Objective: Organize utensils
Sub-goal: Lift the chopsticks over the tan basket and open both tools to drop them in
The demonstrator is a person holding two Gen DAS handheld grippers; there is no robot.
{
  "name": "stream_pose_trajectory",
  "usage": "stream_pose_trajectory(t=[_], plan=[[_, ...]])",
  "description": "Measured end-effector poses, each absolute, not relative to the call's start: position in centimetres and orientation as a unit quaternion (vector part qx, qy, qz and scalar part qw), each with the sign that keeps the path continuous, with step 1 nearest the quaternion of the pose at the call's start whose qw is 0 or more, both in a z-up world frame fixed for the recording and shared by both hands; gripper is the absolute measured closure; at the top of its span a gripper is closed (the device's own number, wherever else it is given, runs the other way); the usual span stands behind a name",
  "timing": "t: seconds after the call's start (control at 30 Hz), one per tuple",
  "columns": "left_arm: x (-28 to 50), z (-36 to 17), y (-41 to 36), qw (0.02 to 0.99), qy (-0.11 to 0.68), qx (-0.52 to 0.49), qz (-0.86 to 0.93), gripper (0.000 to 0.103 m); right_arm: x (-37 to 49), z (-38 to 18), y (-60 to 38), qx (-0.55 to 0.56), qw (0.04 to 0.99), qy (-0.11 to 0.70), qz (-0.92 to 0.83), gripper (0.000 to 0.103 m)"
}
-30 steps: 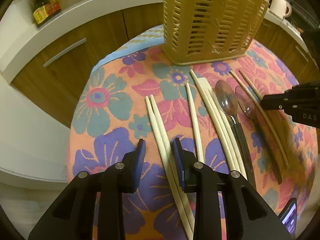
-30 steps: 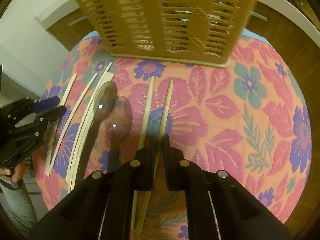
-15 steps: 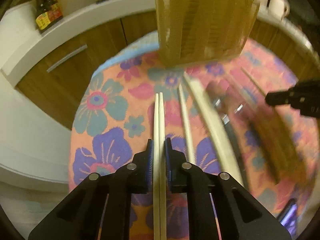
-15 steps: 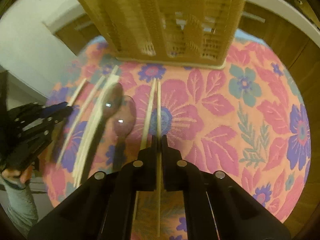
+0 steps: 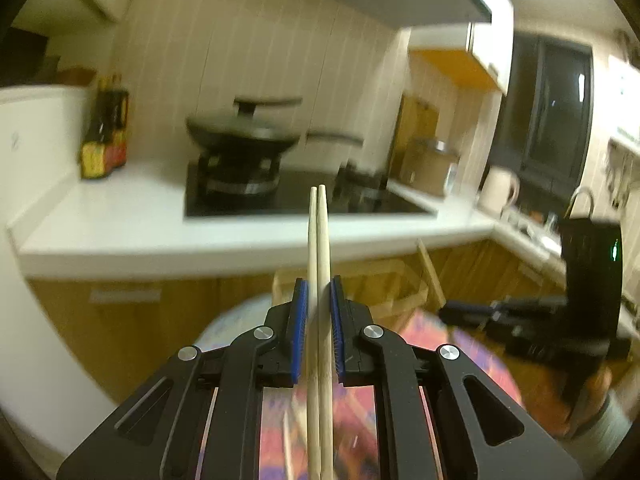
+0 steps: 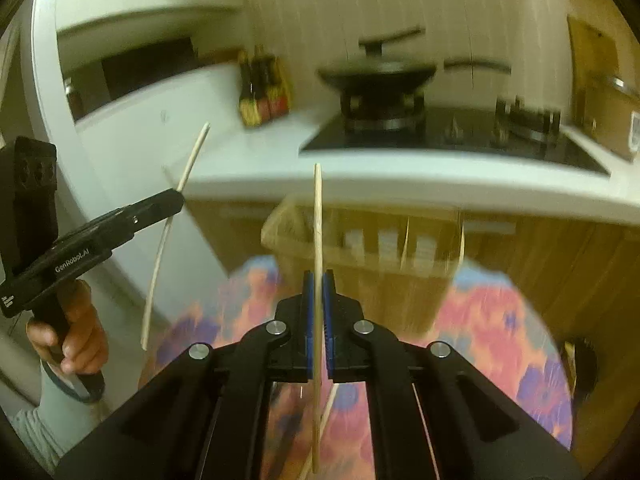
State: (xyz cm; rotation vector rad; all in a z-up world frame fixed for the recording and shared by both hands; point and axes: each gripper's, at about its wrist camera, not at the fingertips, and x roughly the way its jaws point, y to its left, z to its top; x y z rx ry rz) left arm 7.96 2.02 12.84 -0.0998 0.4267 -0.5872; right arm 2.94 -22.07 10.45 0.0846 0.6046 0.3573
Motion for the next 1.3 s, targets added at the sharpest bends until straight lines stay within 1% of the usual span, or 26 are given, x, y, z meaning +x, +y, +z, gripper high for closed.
stream_pose_trajectory(t=[0.13, 0.27, 0.4, 0.57, 0.8, 0.9, 0.93, 0.97, 1.0, 1.1, 1.13, 1.17, 1.2, 1.3], plan=[[11.2, 14.4, -0.1, 0.933, 0.176, -0.080, -0.303, 0.094, 5.2, 12.8, -21.6, 0.036, 0.956, 0.247, 0.158, 0.101], [14.0, 14.5, -1.1, 0.931, 0.150, -0.113, -0.313, 0.094, 7.8, 14.1, -21.6, 0.041, 0.970, 0.201, 0.134, 0.101], [16.9, 14.2, -1.6, 0.938, 0.127, -0.132, -0.294, 0.094, 10.5, 14.4, -22.1, 0.054, 0.977, 0.170, 0.113, 0.101], [18.7, 13.7, -2.3, 0.948, 0.101, -0.130, -0.272, 0.094, 12.7, 13.7, -22.9, 0.071, 0.985, 0.134, 0.083, 0.101], [18.9, 11.2, -3.3, 0.963, 0.071, -0.095, -0.242, 0.093, 13.6, 10.6, -22.2, 0.048, 0.989, 0.124, 0.066, 0.101], [18.7, 10.1, -2.7, 0.960, 0.083, -0.097, -0.251, 0.092, 13.0, 9.8, -22.5, 0.054, 0.987, 0.130, 0.076, 0.100], [18.6, 9.8, -2.5, 0.959, 0.087, -0.098, -0.252, 0.091, 12.8, 9.6, -22.6, 0.057, 0.986, 0.136, 0.083, 0.098], [18.4, 9.5, -2.1, 0.957, 0.092, -0.100, -0.256, 0.085, 12.4, 9.4, -22.8, 0.060, 0.984, 0.141, 0.089, 0.096], [18.3, 9.4, -1.8, 0.956, 0.095, -0.102, -0.258, 0.081, 12.0, 9.3, -22.9, 0.063, 0.983, 0.146, 0.094, 0.093], [17.4, 9.1, -0.4, 0.952, 0.112, -0.109, -0.263, 0.076, 10.5, 9.0, -23.3, 0.078, 0.977, 0.163, 0.109, 0.093], [17.1, 9.1, -0.1, 0.951, 0.116, -0.109, -0.265, 0.066, 9.7, 8.9, -23.6, 0.085, 0.976, 0.167, 0.114, 0.093], [16.6, 9.1, 0.4, 0.950, 0.121, -0.110, -0.267, 0.053, 8.9, 8.8, -23.7, 0.090, 0.973, 0.174, 0.120, 0.093], [16.1, 9.1, 0.9, 0.949, 0.123, -0.111, -0.270, 0.050, 8.2, 8.7, -23.8, 0.093, 0.971, 0.180, 0.124, 0.091], [14.3, 9.3, 2.5, 0.944, 0.137, -0.110, -0.279, 0.047, 5.4, 8.3, -23.9, 0.095, 0.967, 0.195, 0.132, 0.080]])
